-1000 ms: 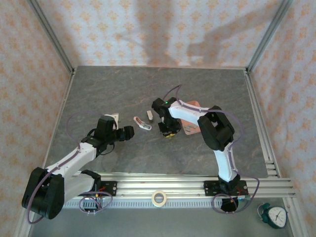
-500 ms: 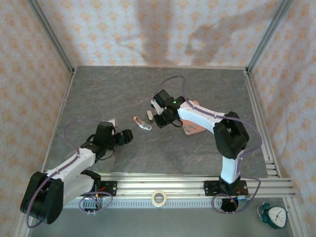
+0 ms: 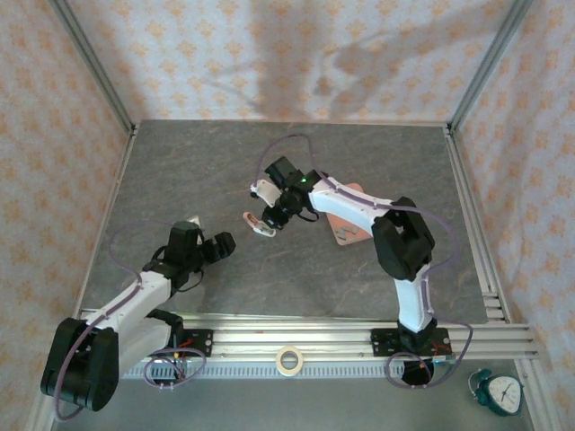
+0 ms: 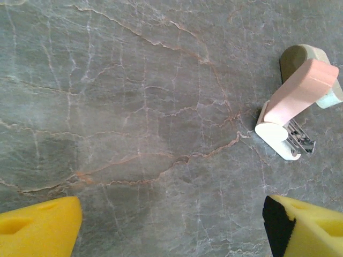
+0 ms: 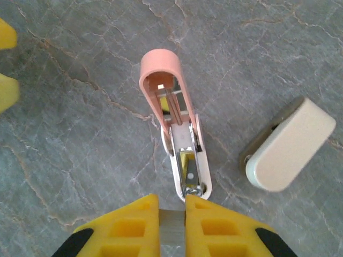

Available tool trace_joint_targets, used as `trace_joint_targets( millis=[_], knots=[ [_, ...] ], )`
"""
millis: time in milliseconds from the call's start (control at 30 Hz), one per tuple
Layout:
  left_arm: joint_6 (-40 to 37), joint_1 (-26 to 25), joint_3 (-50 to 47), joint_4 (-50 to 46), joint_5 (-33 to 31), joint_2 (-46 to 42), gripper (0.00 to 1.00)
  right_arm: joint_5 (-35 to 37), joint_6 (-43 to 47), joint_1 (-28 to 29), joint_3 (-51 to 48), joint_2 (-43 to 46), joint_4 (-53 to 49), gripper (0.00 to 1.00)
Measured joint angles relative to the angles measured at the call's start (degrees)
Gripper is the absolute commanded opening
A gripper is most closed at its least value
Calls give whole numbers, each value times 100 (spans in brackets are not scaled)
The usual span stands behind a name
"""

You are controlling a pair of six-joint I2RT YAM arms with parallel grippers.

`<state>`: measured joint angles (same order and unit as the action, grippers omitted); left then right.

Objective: Load the staples into the stapler

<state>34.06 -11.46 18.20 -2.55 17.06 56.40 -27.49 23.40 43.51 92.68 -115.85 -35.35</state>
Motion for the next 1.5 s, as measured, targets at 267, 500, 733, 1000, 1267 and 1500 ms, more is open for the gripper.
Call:
trace_joint_targets(
  millis=[267, 500, 733, 1000, 1267, 1500],
  knots=[
    [-7, 39, 2, 4, -68, 144, 89, 74, 118, 66, 295, -396, -87, 15],
    [-72, 39, 37, 28, -59, 544, 89, 234, 116, 122, 476, -627, -155, 16],
    [-114, 39, 146, 46, -37, 612, 88, 396, 111, 157, 485, -654, -168, 16],
    [-114, 39, 164, 46, -37, 612, 88, 435, 109, 157, 496, -660, -168, 16],
    [-114, 39, 166, 46, -33, 638, 88, 437, 109, 157, 496, -688, -168, 16],
    [-116, 39, 170, 44, 7, 638, 88, 487, 109, 157, 496, -767, -168, 16]
  ],
)
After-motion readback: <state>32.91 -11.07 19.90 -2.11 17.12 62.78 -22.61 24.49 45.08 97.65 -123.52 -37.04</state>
